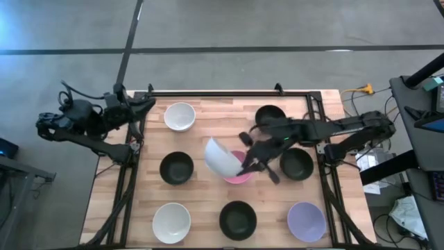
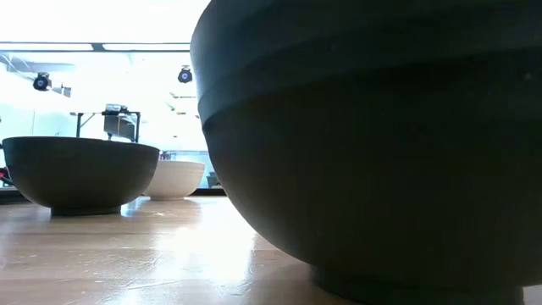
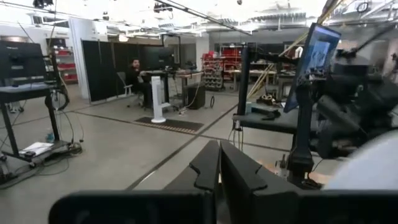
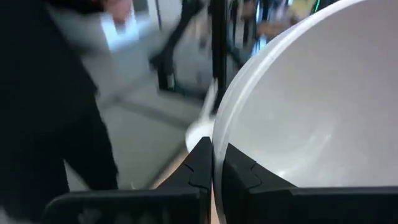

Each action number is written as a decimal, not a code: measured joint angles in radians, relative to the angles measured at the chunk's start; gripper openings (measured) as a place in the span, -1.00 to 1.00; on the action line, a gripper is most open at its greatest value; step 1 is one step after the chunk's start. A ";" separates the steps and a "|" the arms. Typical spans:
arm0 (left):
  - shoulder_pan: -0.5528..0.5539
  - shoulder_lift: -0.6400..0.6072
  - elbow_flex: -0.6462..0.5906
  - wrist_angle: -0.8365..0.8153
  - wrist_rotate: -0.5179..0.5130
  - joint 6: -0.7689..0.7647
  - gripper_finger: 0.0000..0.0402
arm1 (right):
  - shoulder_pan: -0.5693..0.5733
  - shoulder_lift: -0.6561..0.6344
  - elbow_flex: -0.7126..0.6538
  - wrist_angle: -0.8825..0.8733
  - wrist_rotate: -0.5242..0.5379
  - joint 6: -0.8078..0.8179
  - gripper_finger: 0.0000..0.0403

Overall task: Nest bowls inside each other
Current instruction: Stack the top right white bowl on top of the pink bowl, then stack the black bowl on top of the white bowl

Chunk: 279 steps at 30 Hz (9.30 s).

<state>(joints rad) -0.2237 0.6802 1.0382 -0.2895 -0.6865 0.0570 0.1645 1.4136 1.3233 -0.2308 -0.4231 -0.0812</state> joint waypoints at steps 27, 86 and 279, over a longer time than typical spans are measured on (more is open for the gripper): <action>0.000 -0.002 -0.025 -0.008 0.001 0.000 -1.00 | 0.094 0.514 0.595 -1.049 0.574 -0.324 -0.96; 0.000 0.083 -0.031 -0.011 0.000 0.002 -1.00 | 0.182 0.592 0.269 -0.751 0.600 0.033 -0.87; 0.484 0.838 -0.050 -0.786 0.808 -0.015 -0.22 | 0.117 -0.411 -0.550 0.274 0.656 0.677 -0.96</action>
<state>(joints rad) 0.2600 1.5178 0.9886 -1.0753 0.1219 0.0418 0.2810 1.0023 0.7731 0.0429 0.2325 0.5957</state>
